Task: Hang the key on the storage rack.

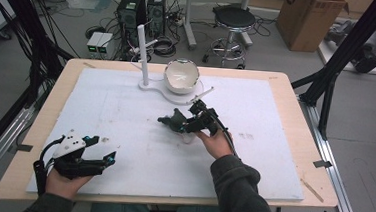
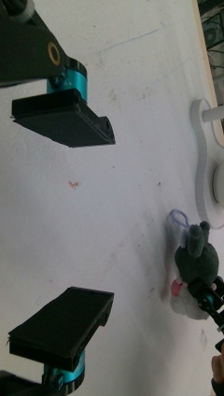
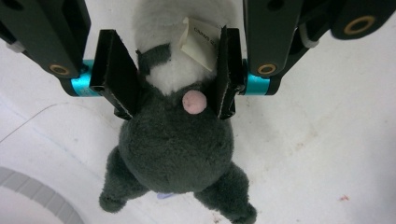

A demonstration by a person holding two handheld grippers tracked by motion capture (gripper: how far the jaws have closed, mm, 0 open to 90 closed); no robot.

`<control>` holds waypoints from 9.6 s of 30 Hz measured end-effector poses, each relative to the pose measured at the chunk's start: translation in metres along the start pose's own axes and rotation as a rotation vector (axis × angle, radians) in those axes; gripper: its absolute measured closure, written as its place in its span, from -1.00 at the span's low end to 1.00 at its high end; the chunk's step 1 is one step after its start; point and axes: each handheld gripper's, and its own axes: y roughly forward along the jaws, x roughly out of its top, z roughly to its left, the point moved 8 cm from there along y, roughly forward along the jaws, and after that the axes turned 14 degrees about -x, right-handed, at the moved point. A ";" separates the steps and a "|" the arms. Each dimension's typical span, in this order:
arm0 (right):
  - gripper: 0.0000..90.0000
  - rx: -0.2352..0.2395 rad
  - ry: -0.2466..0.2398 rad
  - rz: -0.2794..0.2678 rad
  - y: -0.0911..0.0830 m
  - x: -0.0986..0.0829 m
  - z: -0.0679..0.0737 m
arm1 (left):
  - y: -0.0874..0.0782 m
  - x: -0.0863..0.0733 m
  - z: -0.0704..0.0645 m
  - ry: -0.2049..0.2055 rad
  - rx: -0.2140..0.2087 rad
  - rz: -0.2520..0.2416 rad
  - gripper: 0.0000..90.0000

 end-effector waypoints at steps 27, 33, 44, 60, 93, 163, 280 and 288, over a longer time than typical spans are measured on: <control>0.18 0.074 0.027 -0.176 -0.033 0.016 -0.001 | 0.001 0.001 0.000 -0.002 -0.003 -0.005 -0.54; 0.18 0.077 0.024 -0.204 -0.042 0.021 -0.001 | 0.000 0.001 0.000 0.000 -0.003 -0.005 -0.54; 0.18 0.072 -0.004 -0.237 -0.060 0.035 -0.002 | 0.001 0.001 0.000 0.001 -0.003 -0.002 -0.54; 0.18 0.095 -0.026 -0.285 -0.077 0.061 -0.001 | 0.000 0.001 0.000 -0.002 -0.002 -0.010 -0.54; 0.18 0.101 -0.067 -0.335 -0.082 0.112 0.000 | 0.000 0.001 0.000 0.003 -0.003 -0.008 -0.54; 0.18 0.029 0.001 -0.337 -0.031 0.174 -0.010 | -0.001 0.001 0.003 -0.004 -0.001 -0.010 -0.54; -0.56 0.039 0.106 -0.353 -0.055 0.110 -0.034 | 0.002 0.001 0.007 0.006 0.005 0.000 -0.54; -0.61 0.038 0.111 -0.367 -0.066 0.101 -0.037 | 0.002 0.001 0.007 0.005 0.006 -0.002 -0.54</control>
